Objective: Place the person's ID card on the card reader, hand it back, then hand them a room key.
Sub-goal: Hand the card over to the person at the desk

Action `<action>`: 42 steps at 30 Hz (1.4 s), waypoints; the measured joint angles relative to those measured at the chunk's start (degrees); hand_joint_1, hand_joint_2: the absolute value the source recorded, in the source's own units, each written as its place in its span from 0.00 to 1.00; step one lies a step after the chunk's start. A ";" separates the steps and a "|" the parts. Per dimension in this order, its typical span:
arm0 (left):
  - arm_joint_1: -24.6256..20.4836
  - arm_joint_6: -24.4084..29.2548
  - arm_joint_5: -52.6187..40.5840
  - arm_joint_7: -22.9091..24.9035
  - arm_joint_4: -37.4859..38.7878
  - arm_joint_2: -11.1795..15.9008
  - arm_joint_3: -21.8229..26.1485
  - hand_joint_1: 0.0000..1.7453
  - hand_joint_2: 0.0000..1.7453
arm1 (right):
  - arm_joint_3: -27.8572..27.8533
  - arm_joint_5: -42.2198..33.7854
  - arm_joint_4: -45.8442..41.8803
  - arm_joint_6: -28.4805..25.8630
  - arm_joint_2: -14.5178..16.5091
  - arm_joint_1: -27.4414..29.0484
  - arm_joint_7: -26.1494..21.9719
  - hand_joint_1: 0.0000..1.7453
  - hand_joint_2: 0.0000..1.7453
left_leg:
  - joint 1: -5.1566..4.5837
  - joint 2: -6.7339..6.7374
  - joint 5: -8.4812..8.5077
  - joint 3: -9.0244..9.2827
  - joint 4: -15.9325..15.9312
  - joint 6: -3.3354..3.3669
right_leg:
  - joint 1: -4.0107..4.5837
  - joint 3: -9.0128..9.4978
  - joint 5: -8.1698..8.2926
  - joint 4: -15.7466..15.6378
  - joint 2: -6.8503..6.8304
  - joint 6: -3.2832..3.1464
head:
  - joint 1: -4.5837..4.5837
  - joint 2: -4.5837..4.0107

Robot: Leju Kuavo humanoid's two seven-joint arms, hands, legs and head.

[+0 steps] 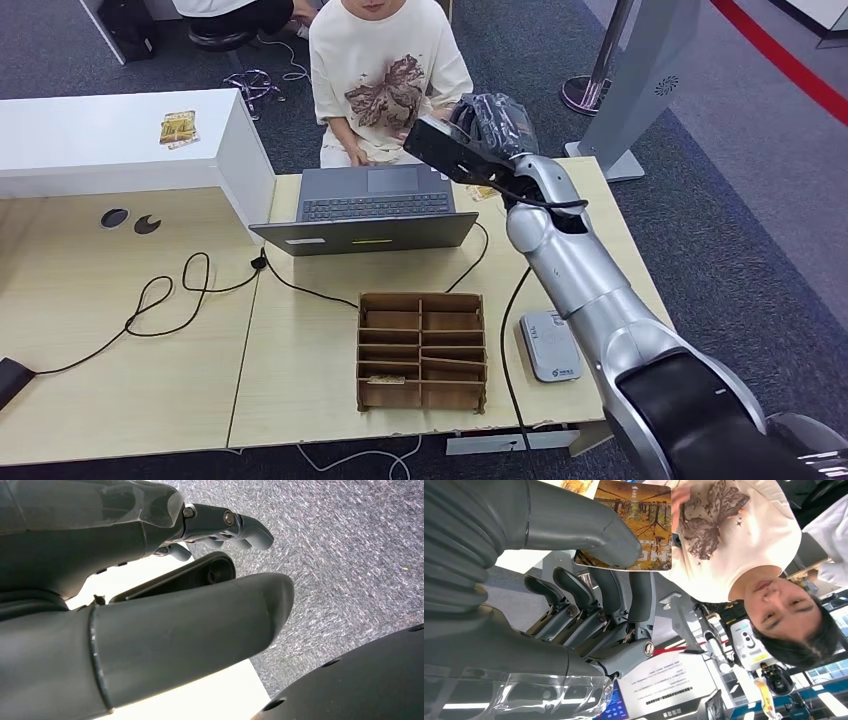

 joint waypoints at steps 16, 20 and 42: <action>0.00 -0.19 0.03 0.07 0.00 0.27 0.00 0.00 0.00 | -0.99 1.30 3.08 -0.26 0.89 -0.56 0.26 1.00 1.00 | 0.00 0.00 0.02 0.00 0.00 -0.01 | 0.00 0.00 0.01 0.01 0.00 -0.01 | 0.01 0.01; 0.00 -0.18 0.08 0.07 0.00 0.30 0.00 0.00 0.00 | -1.55 1.73 3.28 -0.26 1.11 -0.60 0.20 1.00 1.00 | 0.00 0.00 0.02 0.00 0.00 -0.02 | 0.00 0.00 0.01 0.01 0.00 -0.02 | 0.00 0.01; 0.00 0.09 0.01 0.13 0.00 0.36 0.00 0.00 0.00 | -2.82 2.63 3.72 -0.34 1.33 -0.62 -0.01 0.63 1.00 | 0.00 0.01 0.03 0.01 0.00 -0.02 | 0.00 0.00 0.02 0.02 0.01 -0.02 | 0.00 0.00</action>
